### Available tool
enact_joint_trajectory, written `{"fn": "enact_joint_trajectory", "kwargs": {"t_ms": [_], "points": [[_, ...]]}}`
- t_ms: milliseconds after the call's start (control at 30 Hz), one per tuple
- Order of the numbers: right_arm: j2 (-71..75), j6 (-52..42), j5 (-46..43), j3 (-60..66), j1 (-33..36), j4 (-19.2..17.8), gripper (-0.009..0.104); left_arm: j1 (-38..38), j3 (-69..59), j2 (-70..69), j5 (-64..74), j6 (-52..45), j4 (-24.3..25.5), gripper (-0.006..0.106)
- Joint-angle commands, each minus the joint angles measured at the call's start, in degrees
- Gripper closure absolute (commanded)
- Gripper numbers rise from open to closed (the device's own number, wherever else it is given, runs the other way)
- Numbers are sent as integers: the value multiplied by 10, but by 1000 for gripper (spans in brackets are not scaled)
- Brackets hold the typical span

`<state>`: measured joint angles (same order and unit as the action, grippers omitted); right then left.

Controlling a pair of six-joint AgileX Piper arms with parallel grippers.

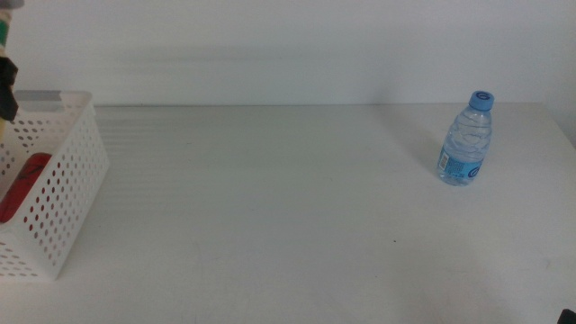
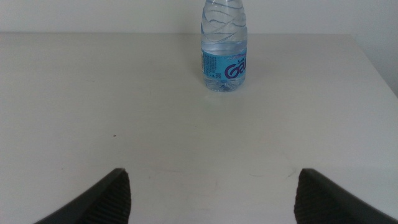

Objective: Use arms to grab the bottles and put them into the dustbin to the left of the table.

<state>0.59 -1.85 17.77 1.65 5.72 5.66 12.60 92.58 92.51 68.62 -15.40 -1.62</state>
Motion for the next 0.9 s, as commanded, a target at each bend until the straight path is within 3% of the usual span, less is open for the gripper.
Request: {"fn": "enact_joint_trajectory", "kwargs": {"t_ms": [0, 433, 867], "points": [[15, -6, -43, -5, -3, -2, 25, 12, 41, 1, -28, -12, -6, 104], [15, -6, -43, -5, -3, -2, 25, 19, 53, 132, -34, -28, -14, 104], [15, -6, -43, -5, -3, -2, 25, 19, 52, 171, 22, -28, -22, 104]]}}
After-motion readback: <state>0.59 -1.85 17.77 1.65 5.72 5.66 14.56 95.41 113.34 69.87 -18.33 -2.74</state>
